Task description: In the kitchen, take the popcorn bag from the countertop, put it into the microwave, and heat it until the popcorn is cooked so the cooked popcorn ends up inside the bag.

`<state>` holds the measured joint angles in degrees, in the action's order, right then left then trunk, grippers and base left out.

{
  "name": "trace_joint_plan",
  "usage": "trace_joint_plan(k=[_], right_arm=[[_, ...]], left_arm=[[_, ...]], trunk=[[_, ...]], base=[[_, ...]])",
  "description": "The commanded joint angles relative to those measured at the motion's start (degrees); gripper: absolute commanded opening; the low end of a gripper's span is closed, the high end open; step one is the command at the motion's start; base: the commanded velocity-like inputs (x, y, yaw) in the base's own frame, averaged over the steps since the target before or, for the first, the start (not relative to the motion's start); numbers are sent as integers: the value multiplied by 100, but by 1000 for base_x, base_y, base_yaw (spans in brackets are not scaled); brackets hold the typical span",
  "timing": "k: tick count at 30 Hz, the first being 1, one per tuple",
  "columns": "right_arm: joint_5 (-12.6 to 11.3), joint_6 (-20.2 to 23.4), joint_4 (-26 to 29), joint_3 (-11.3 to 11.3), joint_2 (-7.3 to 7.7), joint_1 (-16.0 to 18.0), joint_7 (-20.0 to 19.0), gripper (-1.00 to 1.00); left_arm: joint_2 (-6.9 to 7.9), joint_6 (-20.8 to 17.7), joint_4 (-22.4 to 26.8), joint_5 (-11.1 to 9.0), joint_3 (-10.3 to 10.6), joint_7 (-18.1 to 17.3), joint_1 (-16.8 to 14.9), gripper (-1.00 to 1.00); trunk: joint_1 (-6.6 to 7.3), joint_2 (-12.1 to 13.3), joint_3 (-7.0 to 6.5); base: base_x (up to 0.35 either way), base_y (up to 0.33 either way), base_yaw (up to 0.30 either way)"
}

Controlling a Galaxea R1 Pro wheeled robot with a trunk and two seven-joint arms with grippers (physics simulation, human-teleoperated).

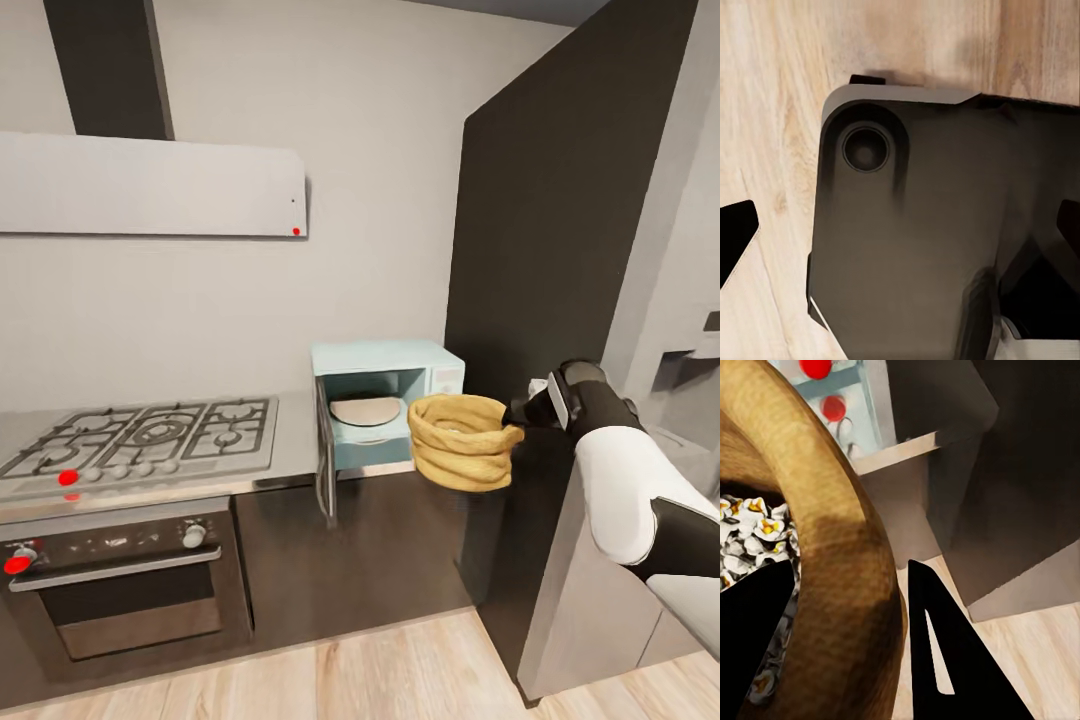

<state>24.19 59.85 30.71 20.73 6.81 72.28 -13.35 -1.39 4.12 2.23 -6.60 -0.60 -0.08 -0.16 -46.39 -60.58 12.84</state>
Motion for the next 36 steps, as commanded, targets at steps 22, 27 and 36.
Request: trace_joint_plan(k=[22,27,36], right_arm=[[59,15,67,30,-82,6,-37,-100],[59,15,67,27,-83,6,-37,-100],[67,15,67,27,-83,6,-37,-100]], left_arm=[[-1,13,4,-52,-1,-1,-2,100],[-9,16,5,-52,-8,6,-2,100],[-10,17,5,-52,-10,8,-2,100]], trunk=[[-4,-4,7],[-4,-4,7],[-4,-4,7]], base=[[290,48,0],[26,84,0],[1,301,0]])
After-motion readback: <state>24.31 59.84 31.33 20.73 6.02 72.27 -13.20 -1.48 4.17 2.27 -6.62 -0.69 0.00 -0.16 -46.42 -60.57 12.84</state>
